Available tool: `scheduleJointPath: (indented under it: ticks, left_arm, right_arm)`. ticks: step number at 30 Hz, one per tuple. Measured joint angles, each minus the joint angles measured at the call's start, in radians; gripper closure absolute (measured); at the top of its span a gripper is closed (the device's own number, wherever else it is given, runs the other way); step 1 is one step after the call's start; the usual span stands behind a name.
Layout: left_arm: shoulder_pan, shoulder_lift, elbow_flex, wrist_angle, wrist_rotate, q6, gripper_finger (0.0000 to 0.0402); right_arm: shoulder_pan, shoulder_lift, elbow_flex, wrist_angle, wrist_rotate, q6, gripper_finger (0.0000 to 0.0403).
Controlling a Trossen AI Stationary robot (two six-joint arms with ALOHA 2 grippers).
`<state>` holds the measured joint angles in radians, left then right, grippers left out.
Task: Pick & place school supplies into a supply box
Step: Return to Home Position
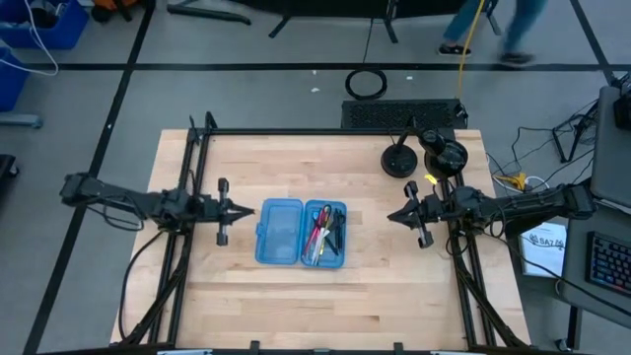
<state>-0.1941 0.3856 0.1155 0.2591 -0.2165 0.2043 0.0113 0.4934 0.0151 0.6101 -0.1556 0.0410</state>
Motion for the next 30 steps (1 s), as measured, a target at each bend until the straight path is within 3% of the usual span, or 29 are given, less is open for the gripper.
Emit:
scheduleJointPath:
  ticks: [4, 11, 18, 21, 24, 30]
  left_arm:
    - [0.041, -0.024, -0.066, 0.008, 0.042, -0.028, 0.0401]
    - [0.137, -0.029, -0.106, -0.046, 0.212, -0.052, 0.0401]
    - [0.148, -0.050, -0.106, -0.059, 0.140, -0.036, 0.0401]
    - [0.127, -0.088, -0.106, -0.127, 0.136, -0.037, 0.0401]
    - [0.105, -0.142, -0.106, -0.197, 0.122, -0.057, 0.0401]
    - [0.071, -0.248, -0.103, -0.229, 0.119, 0.004, 0.0401]
  right_arm:
    - [0.000, 0.001, 0.000, -0.001, 0.000, -0.026, 0.0403]
    - [-0.057, 0.001, 0.000, -0.012, 0.001, -0.044, 0.0403]
    - [-0.114, -0.066, 0.002, -0.012, -0.001, 0.022, 0.0403]
    - [-0.128, -0.127, 0.038, -0.139, -0.002, 0.041, 0.0403]
    - [-0.127, -0.185, 0.089, -0.380, -0.002, 0.002, 0.0403]
    - [-0.078, -0.322, 0.096, -0.465, 0.024, -0.007, 0.0403]
